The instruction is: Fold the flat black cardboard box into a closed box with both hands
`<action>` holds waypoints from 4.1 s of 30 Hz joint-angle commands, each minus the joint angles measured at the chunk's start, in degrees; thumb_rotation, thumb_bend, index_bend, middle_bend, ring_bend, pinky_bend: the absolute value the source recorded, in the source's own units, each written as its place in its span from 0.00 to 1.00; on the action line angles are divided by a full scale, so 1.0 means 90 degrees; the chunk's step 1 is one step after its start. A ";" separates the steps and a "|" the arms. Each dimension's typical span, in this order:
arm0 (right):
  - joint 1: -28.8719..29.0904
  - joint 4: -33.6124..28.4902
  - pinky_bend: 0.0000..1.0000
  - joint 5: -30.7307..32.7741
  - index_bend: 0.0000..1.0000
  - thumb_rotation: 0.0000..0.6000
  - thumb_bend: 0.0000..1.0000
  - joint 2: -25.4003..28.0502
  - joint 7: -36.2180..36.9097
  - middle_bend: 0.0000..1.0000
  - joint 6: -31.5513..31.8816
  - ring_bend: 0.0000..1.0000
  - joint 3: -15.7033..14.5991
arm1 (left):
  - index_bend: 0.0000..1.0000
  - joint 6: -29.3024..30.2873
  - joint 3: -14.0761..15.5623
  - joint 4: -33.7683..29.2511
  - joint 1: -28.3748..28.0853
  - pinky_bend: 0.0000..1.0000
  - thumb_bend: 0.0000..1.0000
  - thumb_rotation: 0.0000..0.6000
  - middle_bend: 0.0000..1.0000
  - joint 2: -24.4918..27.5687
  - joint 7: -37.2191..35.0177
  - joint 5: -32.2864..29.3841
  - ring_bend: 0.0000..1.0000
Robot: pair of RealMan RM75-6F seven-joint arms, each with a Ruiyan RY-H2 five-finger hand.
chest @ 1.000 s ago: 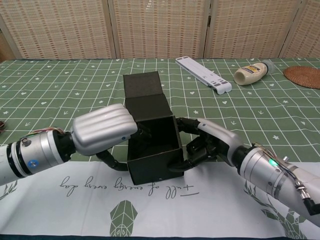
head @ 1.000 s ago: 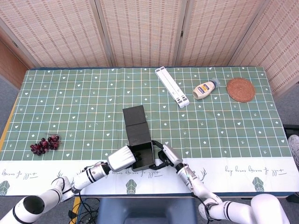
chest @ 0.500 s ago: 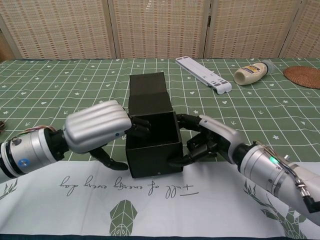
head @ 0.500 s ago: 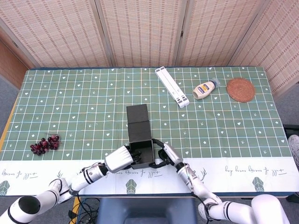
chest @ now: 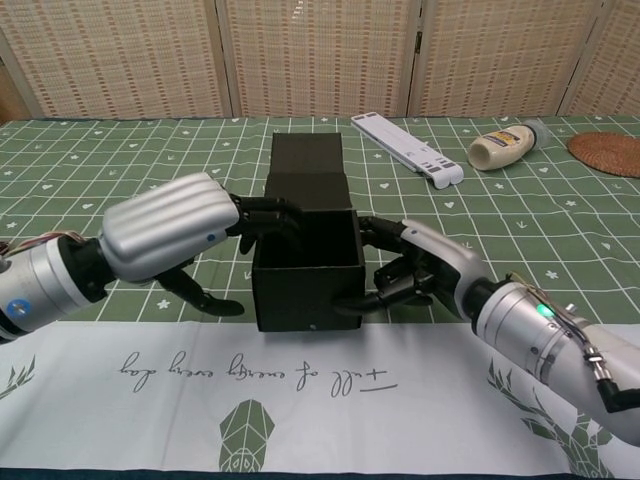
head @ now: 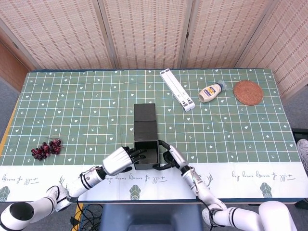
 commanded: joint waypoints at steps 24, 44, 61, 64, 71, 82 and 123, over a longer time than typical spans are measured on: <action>0.0705 0.0709 1.00 0.0756 0.22 1.00 0.19 -0.0937 -0.0850 0.31 -0.0648 0.81 0.0797 | 0.12 -0.0002 -0.0427 -0.1965 0.0620 0.63 0.09 1.00 0.09 0.1102 -0.0771 -0.0829 0.21; 0.0102 -0.1360 1.00 0.0690 0.00 1.00 0.07 0.0749 -0.1353 0.09 -0.0832 0.71 0.0128 | 0.05 -0.0925 -0.0607 -0.3538 0.0935 0.63 0.09 1.00 0.09 0.1793 -0.1121 -0.1589 0.21; -0.0122 -0.3630 1.00 0.0627 0.00 1.00 0.06 0.3010 -0.1453 0.09 -0.0165 0.71 0.0960 | 0.00 -0.2084 -0.0787 -0.4546 0.1328 0.71 0.09 0.97 0.00 0.1884 -0.0260 -0.3139 0.40; -0.0170 -0.3784 1.00 0.0650 0.00 1.00 0.06 0.3194 -0.1296 0.09 -0.0090 0.71 0.1026 | 0.00 -0.2301 -0.0879 -0.4579 0.1335 0.73 0.08 0.97 0.00 0.1710 -0.0026 -0.3462 0.41; -0.0252 -0.3844 1.00 0.0584 0.00 1.00 0.06 0.3342 -0.0977 0.09 0.0006 0.71 0.0954 | 0.00 -0.2675 -0.1126 -0.4556 0.1263 0.74 0.07 0.94 0.00 0.1330 0.0168 -0.3850 0.41; -0.0326 -0.3732 1.00 0.0362 0.00 1.00 0.06 0.3411 -0.0526 0.09 0.0208 0.71 0.0836 | 0.00 -0.3317 -0.1797 -0.4400 0.0980 0.74 0.07 0.84 0.00 0.0929 0.0156 -0.4688 0.41; -0.0413 -0.3401 1.00 0.0283 0.00 1.00 0.06 0.3442 -0.0070 0.10 0.0498 0.71 0.0572 | 0.03 -0.4034 -0.2259 -0.3550 0.0817 0.75 0.07 1.00 0.09 0.0345 -0.1038 -0.4709 0.47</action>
